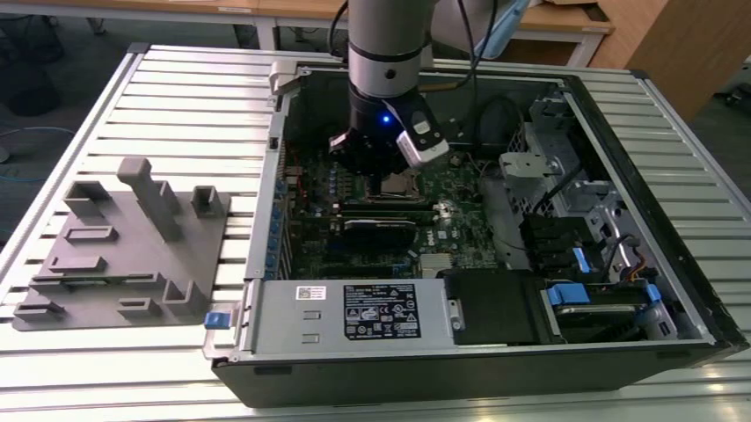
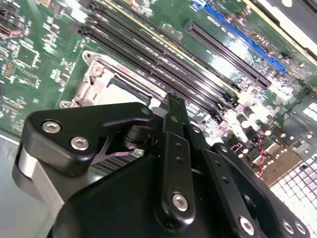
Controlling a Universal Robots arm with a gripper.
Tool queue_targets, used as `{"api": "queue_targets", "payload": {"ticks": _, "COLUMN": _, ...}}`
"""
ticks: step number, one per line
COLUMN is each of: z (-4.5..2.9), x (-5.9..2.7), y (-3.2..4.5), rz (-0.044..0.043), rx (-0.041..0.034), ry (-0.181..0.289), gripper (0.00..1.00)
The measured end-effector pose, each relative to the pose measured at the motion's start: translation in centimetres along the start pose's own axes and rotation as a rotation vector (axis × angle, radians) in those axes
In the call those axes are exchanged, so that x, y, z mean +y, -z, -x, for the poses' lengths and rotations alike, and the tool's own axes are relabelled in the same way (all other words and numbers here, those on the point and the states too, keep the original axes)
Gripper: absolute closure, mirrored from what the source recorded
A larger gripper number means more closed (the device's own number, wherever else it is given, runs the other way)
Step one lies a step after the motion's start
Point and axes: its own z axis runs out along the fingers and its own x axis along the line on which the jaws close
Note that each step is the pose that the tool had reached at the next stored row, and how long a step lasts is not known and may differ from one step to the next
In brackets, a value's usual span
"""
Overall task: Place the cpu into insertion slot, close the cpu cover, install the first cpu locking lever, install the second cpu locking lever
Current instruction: 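Install the second cpu locking lever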
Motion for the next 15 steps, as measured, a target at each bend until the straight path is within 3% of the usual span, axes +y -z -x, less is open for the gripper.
{"api": "queue_targets", "payload": {"ticks": 4, "z": -0.39, "x": 0.01, "y": -0.14, "rz": -0.0001, "rx": 0.0001, "ry": -0.001, "gripper": 0.89}}
{"api": "queue_targets", "payload": {"ticks": 15, "z": -0.44, "x": 0.03, "y": -0.35, "rz": -0.0001, "rx": 0.0001, "ry": -0.002, "gripper": 0.89}}
